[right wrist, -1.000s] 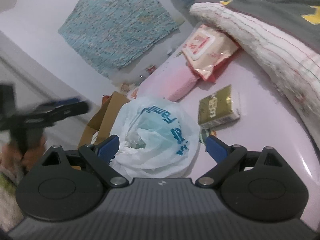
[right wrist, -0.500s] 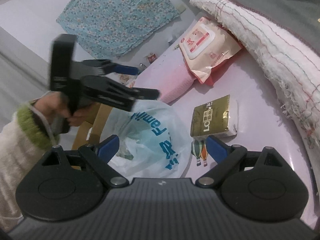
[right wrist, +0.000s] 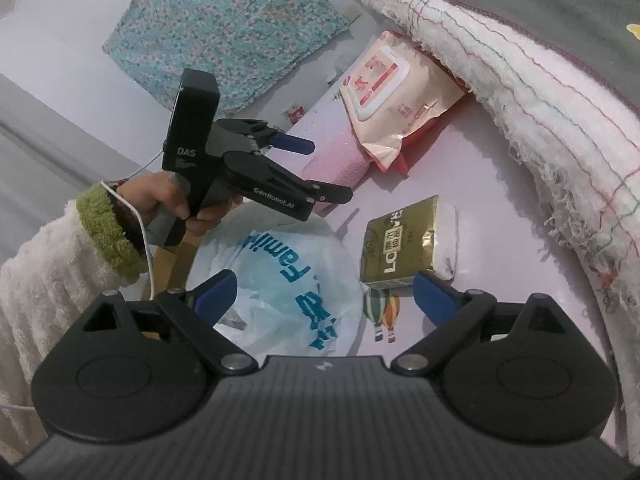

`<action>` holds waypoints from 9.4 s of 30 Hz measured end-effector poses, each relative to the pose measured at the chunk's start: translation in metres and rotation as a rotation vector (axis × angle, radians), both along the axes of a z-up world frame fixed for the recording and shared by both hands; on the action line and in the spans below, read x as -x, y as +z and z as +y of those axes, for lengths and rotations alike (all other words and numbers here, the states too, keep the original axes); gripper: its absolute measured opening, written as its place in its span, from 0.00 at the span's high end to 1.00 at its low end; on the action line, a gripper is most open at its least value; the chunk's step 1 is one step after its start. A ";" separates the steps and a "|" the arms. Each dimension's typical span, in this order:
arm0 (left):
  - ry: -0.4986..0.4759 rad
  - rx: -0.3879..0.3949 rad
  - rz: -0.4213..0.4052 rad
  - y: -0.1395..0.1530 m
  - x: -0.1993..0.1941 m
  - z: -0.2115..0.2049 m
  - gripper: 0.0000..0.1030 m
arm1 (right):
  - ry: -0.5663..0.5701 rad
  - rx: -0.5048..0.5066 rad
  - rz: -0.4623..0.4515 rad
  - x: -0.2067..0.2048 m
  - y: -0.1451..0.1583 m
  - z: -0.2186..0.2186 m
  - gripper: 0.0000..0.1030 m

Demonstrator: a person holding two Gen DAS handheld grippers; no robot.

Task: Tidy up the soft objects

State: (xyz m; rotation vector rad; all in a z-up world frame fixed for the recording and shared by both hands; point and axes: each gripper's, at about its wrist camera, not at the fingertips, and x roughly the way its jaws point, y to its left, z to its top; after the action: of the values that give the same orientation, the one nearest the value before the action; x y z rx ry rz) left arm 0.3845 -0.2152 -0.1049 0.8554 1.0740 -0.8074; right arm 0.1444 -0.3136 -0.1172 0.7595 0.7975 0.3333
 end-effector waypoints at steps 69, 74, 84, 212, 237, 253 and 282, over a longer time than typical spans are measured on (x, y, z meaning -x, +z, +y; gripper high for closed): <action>1.600 0.772 -0.191 0.144 0.299 0.386 0.20 | 0.172 0.330 0.104 0.004 -0.001 0.005 0.40; 1.772 0.806 -0.244 0.129 0.306 0.395 0.20 | 0.138 0.233 0.085 0.014 0.004 -0.002 0.40; 1.997 0.801 -0.288 0.104 0.319 0.402 0.15 | 0.118 0.200 0.093 0.029 0.004 -0.010 0.39; 1.147 0.437 -0.411 0.113 0.409 0.325 0.00 | 0.121 0.719 -0.137 0.143 0.079 0.283 0.01; 1.113 0.421 -0.415 0.118 0.408 0.312 0.00 | 0.100 0.705 -0.115 0.146 0.077 0.274 0.01; 1.111 0.411 -0.407 0.115 0.406 0.311 0.00 | 0.101 0.705 -0.103 0.143 0.074 0.274 0.01; 1.133 0.388 -0.411 0.116 0.405 0.319 0.00 | 0.135 0.719 -0.100 0.137 0.076 0.285 0.01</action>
State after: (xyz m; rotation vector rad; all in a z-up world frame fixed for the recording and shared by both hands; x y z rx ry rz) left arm -0.0200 0.1040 0.0115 -0.0058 0.8058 0.1322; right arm 0.0079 -0.0284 -0.0409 0.0157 0.8023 0.1797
